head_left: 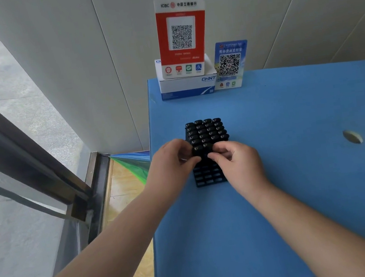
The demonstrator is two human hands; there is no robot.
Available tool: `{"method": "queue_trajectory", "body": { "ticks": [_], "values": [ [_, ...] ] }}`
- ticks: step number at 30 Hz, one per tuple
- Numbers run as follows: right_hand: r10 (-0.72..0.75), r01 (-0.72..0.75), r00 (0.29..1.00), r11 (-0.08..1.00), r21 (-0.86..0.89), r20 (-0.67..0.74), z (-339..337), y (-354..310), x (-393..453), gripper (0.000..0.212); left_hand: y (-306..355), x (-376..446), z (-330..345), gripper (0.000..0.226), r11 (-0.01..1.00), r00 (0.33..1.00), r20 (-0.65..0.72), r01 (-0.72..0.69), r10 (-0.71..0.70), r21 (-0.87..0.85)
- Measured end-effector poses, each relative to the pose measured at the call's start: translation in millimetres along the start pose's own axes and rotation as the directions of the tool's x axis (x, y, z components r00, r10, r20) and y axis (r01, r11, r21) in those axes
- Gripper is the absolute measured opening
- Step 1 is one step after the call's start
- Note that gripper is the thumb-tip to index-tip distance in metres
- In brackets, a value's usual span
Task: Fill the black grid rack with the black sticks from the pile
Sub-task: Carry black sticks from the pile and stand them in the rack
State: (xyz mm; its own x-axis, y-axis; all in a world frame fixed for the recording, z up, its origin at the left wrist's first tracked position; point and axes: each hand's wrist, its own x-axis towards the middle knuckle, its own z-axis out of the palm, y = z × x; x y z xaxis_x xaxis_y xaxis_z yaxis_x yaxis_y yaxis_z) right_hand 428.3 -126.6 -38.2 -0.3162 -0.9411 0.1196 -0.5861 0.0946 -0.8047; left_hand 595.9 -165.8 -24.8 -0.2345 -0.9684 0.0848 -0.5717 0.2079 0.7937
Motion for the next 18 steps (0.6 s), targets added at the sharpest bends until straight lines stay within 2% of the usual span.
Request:
{"method": "queue_trajectory", "body": {
  "ticks": [5,10,14,18],
  "values": [
    [0.048,-0.049,0.999,0.999,0.02,0.012,-27.7,-1.3,-6.5,0.015,21.8,-5.5,-4.0,0.028,0.998,0.994,-0.092,-0.055,0.055,0.009],
    [-0.073,0.078,0.99,0.996,0.037,-0.122,-77.9,-2.5,-18.4,0.013,49.8,-17.6,3.3,0.024,0.971,0.973,-0.096,-0.198,0.211,0.132],
    [-0.164,0.143,0.971,0.981,-0.13,-0.172,-135.0,19.8,-41.5,0.02,81.1,-35.2,31.3,0.027,0.923,0.95,-0.023,-0.296,0.311,0.244],
    [-0.139,0.071,0.967,0.951,-0.302,-0.212,-201.9,55.3,-82.4,0.026,116.5,-59.0,76.0,0.046,0.856,0.929,0.171,-0.369,0.328,0.363]
  ]
}}
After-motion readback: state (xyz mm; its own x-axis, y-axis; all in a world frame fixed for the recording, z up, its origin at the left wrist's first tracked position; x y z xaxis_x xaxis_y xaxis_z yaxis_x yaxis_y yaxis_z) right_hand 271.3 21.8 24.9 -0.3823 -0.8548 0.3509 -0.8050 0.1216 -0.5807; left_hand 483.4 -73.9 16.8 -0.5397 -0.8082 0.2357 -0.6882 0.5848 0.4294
